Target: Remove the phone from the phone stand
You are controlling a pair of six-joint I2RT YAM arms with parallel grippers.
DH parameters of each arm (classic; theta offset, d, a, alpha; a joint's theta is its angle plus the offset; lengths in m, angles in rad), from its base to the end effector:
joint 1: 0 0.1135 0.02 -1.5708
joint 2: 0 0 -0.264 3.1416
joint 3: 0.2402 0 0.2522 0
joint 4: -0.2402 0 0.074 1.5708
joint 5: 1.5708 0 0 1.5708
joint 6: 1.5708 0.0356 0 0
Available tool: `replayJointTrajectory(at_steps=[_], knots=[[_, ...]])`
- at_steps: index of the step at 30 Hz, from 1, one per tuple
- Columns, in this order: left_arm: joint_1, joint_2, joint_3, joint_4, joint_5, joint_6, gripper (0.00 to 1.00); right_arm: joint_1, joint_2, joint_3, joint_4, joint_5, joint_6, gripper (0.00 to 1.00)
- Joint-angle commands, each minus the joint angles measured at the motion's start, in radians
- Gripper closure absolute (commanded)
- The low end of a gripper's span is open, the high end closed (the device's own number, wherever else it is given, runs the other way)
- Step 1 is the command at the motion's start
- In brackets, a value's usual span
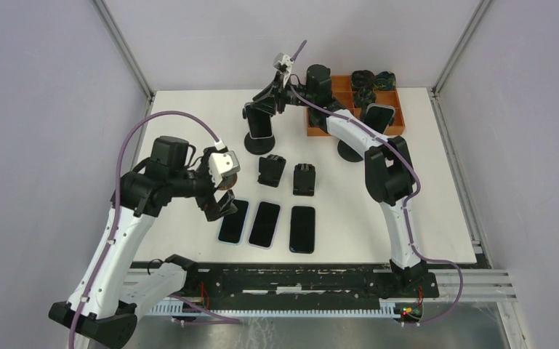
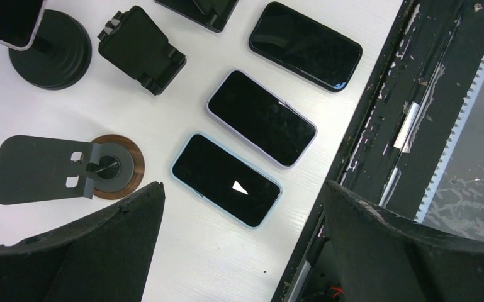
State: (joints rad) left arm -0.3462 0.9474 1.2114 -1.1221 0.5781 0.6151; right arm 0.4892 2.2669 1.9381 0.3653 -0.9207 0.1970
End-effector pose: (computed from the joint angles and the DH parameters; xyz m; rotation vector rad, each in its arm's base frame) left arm 0.1388 -0.0708 0.3711 1.2936 1.9282 -0.5650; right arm 0.4598 0.2769 0.2973 -0.9826 1.3730 1.2250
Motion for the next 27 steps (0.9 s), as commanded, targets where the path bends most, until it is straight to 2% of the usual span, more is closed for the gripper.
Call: replayJointTrajectory(at_steps=[1, 4, 8, 11, 14, 17, 18, 19, 20, 21, 24, 27], knots=[[0.003, -0.041, 0.007, 0.002, 0.019, 0.018, 0.00, 0.020, -0.031, -0.030, 0.061, -0.024, 0.024, 0.69], [0.003, -0.048, -0.013, 0.011, 0.020, 0.027, 0.00, 0.020, -0.045, -0.043, 0.073, -0.019, 0.033, 0.81], [0.003, -0.045, -0.025, 0.017, 0.023, 0.031, 0.00, 0.018, -0.060, -0.044, 0.108, -0.015, 0.066, 0.90], [0.003, -0.049, -0.028, 0.025, 0.023, 0.031, 0.00, 0.013, -0.066, -0.028, 0.123, 0.008, 0.092, 1.00], [0.003, -0.055, -0.030, 0.031, 0.019, 0.034, 0.00, 0.004, -0.075, -0.021, 0.136, 0.031, 0.119, 1.00], [0.003, -0.053, -0.027, 0.032, 0.014, 0.039, 0.00, 0.003, -0.092, -0.039, 0.102, 0.051, 0.092, 0.95], [0.003, -0.056, -0.027, 0.030, 0.013, 0.042, 0.00, 0.003, -0.097, -0.049, 0.093, 0.057, 0.082, 0.90], [0.003, -0.055, -0.027, 0.032, 0.011, 0.045, 0.00, 0.003, -0.101, -0.064, 0.087, 0.063, 0.079, 0.78], [0.003, -0.055, -0.027, 0.031, 0.012, 0.047, 0.00, 0.003, -0.103, -0.078, 0.075, 0.069, 0.072, 0.60], [0.003, -0.055, -0.027, 0.031, 0.011, 0.049, 0.00, 0.003, -0.108, -0.091, 0.066, 0.071, 0.064, 0.54], [0.003, -0.054, -0.023, 0.030, 0.009, 0.051, 0.00, 0.002, -0.120, -0.129, 0.050, 0.059, 0.038, 0.48], [0.003, -0.054, -0.020, 0.030, 0.012, 0.054, 0.00, 0.003, -0.137, -0.154, 0.031, 0.060, 0.005, 0.48]])
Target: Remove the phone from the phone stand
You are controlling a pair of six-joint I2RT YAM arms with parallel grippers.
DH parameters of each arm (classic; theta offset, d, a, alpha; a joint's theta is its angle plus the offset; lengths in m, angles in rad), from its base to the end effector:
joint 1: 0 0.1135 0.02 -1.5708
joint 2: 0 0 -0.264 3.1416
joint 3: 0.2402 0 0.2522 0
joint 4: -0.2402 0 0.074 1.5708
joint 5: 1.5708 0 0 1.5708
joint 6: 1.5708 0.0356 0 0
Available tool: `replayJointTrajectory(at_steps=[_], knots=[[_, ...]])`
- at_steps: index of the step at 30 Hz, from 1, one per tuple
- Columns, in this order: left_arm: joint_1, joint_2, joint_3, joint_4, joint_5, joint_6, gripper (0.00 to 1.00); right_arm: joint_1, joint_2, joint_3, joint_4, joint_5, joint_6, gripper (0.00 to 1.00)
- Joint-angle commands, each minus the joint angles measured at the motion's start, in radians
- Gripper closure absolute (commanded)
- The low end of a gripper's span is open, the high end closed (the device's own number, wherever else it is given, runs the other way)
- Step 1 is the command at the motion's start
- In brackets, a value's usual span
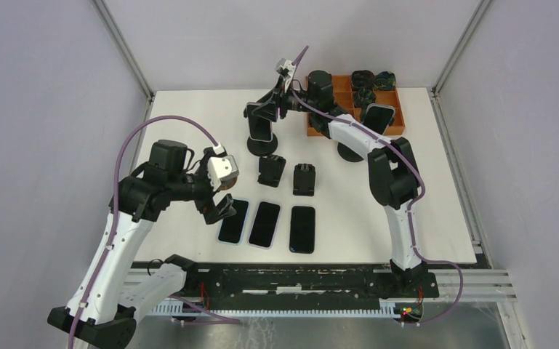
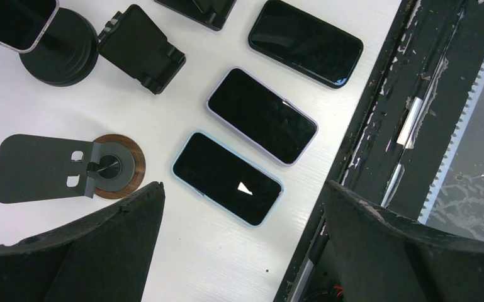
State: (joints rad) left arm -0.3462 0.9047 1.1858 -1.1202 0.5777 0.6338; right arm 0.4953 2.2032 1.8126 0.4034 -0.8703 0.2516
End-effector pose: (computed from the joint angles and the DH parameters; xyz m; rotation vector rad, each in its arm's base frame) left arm 0.1297 -0.0675 0.3694 1.3069 1.8966 -0.5474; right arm 0.4466 0.2722 0.2899 -0.9102 1.4457 1.2401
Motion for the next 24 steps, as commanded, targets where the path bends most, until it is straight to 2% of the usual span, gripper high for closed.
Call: replayJointTrajectory(at_steps=[1, 5, 7, 11, 15, 17, 21, 24], knots=[[0.003, -0.012, 0.005, 0.028, 0.014, 0.036, 0.00, -0.003, -0.076, -0.027, -0.018, 0.012, -0.063, 0.49], [0.003, -0.005, 0.003, 0.028, 0.017, 0.036, 0.00, -0.003, -0.073, -0.005, -0.065, 0.009, -0.092, 0.56], [0.003, -0.002, 0.004, 0.030, 0.016, 0.036, 0.00, -0.003, -0.069, 0.003, -0.067, 0.008, -0.092, 0.68], [0.003, -0.002, 0.000, 0.038, 0.016, 0.036, 0.00, -0.003, -0.064, 0.032, -0.055, 0.008, -0.065, 0.99], [0.003, -0.002, -0.011, 0.073, 0.001, 0.015, 0.00, -0.016, -0.069, 0.055, 0.058, 0.025, 0.074, 1.00], [0.003, 0.000, -0.010, 0.100, -0.010, -0.013, 0.00, -0.038, -0.062, 0.067, 0.176, 0.042, 0.224, 1.00], [0.003, 0.009, 0.002, 0.170, -0.021, -0.081, 0.00, -0.101, -0.018, 0.090, 0.503, 0.104, 0.663, 1.00], [0.004, 0.023, 0.014, 0.218, -0.023, -0.120, 0.00, -0.128, 0.022, 0.153, 0.585, 0.122, 0.865, 1.00]])
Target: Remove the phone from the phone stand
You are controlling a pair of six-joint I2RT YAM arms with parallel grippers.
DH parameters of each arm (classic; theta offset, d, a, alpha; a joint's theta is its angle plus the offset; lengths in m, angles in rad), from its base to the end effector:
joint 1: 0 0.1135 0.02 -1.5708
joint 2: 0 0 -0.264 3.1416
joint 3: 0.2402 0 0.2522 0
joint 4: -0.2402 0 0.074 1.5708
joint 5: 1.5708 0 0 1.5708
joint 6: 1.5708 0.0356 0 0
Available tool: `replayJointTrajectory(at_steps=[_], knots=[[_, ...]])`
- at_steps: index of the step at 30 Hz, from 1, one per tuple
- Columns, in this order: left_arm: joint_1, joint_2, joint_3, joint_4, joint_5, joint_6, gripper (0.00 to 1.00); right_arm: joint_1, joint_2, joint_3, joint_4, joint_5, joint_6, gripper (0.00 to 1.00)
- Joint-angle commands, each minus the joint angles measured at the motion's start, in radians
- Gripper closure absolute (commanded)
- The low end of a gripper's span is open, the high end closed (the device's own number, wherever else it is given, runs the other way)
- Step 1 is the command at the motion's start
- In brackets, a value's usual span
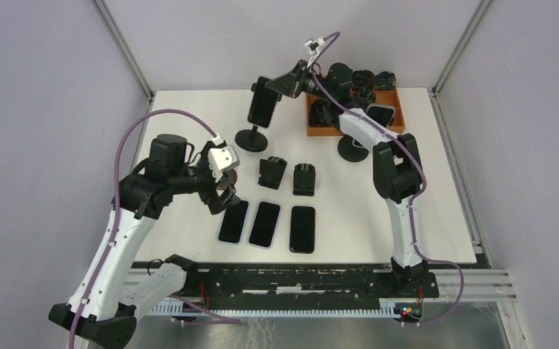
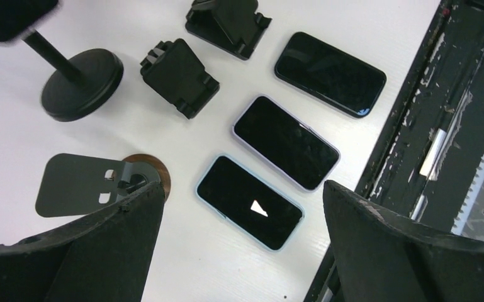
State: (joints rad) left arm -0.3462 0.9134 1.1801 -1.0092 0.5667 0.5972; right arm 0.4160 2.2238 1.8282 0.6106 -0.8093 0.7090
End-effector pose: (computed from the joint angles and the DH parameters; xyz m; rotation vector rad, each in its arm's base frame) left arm 0.1401 -0.0709 0.3746 1.2550 1.8383 -0.5163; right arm 0.4706 0.2361 0.3052 -0.5362 1.5046 1.4450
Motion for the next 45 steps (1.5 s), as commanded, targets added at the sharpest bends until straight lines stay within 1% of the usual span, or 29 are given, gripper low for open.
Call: replayJointTrajectory(at_steps=[1, 3, 10, 13, 17, 24, 26, 29, 33, 34, 36, 38, 40, 42, 45], knots=[[0.005, 0.020, 0.023, 0.120, -0.011, -0.093, 0.00, -0.050, -0.003, 0.145, 0.375, 0.057, 0.423, 1.00], [0.008, 0.032, 0.027, 0.145, -0.013, -0.103, 0.00, -0.052, -0.046, 0.113, 0.377, 0.053, 0.431, 1.00], [0.022, 0.065, 0.061, 0.236, -0.043, -0.123, 0.00, -0.053, -0.317, -0.229, 0.475, 0.040, 0.448, 1.00], [0.025, 0.080, 0.090, 0.255, -0.039, -0.119, 0.00, -0.051, -0.411, -0.338, 0.486, 0.025, 0.457, 1.00], [0.035, 0.091, 0.105, 0.253, -0.016, -0.125, 0.00, -0.041, -0.507, -0.420, 0.478, 0.032, 0.457, 1.00], [0.052, 0.075, 0.116, 0.251, -0.008, -0.131, 0.00, 0.015, -0.593, -0.459, 0.486, 0.008, 0.489, 1.00], [0.055, 0.064, 0.110, 0.246, 0.020, -0.118, 0.00, 0.039, -0.638, -0.492, 0.481, 0.009, 0.491, 1.00], [0.056, 0.047, 0.100, 0.230, 0.101, -0.087, 0.00, 0.087, -0.734, -0.585, 0.457, 0.016, 0.488, 1.00], [0.055, -0.012, 0.069, 0.233, 0.309, -0.049, 0.00, 0.185, -0.895, -0.739, 0.356, 0.062, 0.438, 1.00], [0.055, -0.023, 0.062, 0.232, 0.395, -0.050, 0.00, 0.200, -0.938, -0.773, 0.326, 0.088, 0.435, 1.00], [0.055, -0.042, 0.049, 0.228, 0.500, -0.073, 0.00, 0.223, -1.006, -0.837, 0.257, 0.120, 0.435, 1.00], [0.054, -0.058, 0.044, 0.196, 0.558, -0.077, 0.00, 0.248, -1.073, -0.892, 0.159, 0.148, 0.416, 1.00], [0.053, -0.069, 0.040, 0.143, 0.584, -0.049, 0.00, 0.280, -1.136, -0.921, 0.068, 0.178, 0.390, 1.00], [0.054, -0.079, 0.027, 0.092, 0.605, -0.021, 0.00, 0.311, -1.166, -0.903, -0.060, 0.181, 0.361, 1.00], [0.054, -0.100, -0.025, 0.080, 0.665, -0.016, 0.00, 0.347, -1.172, -0.820, -0.240, 0.172, 0.295, 1.00]])
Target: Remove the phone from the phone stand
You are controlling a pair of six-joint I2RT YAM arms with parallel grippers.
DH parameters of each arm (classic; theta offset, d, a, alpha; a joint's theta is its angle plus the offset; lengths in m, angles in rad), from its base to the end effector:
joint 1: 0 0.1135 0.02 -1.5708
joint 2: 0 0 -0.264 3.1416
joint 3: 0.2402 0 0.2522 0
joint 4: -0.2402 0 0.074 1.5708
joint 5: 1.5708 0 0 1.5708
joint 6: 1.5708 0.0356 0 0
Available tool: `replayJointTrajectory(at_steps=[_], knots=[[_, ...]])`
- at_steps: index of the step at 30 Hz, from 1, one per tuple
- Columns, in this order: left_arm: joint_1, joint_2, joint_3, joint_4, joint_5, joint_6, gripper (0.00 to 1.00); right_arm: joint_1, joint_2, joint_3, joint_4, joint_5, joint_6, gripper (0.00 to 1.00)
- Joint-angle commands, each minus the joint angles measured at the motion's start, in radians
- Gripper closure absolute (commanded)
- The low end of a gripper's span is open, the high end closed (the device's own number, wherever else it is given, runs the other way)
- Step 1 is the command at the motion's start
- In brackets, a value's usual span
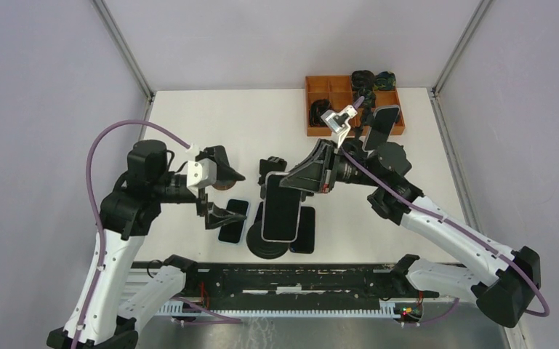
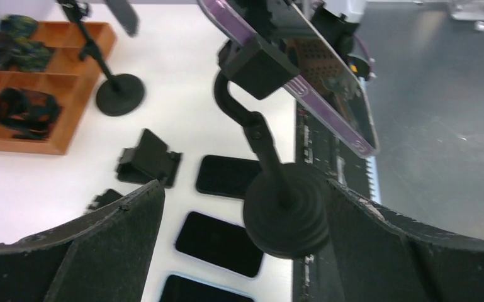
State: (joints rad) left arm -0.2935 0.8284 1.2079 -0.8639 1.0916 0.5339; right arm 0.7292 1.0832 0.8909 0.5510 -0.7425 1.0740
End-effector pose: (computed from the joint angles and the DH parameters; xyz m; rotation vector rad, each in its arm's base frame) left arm 0.1123 -0.0669 0.4124 1.3101 1.3642 -0.9422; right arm 0.1645 0.1792 0.3940 -0.5345 1.5141 1.9224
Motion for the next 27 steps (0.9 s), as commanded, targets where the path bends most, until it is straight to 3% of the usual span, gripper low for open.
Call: replayJointTrajectory(at_steps=[1, 6, 12, 21, 27], knots=[[0.001, -0.023, -0.075, -0.055, 0.164, 0.045, 0.00, 0.043, -0.023, 0.155, -0.231, 0.101, -0.088, 1.00], [0.001, -0.065, -0.159, 0.044, 0.199, -0.008, 0.00, 0.085, 0.026, 0.244, -0.322, 0.092, -0.141, 1.00], [0.001, -0.069, -0.195, 0.210, 0.167, -0.131, 0.00, 0.131, 0.121, 0.312, -0.193, 0.084, -0.125, 1.00], [0.001, -0.017, -0.179, 0.217, 0.194, -0.095, 0.00, 0.169, 0.240, 0.416, -0.018, 0.108, -0.088, 1.00], [0.001, -0.017, -0.168, 0.135, 0.181, 0.008, 0.00, 0.173, 0.212, 0.324, 0.138, 0.137, -0.020, 1.00]])
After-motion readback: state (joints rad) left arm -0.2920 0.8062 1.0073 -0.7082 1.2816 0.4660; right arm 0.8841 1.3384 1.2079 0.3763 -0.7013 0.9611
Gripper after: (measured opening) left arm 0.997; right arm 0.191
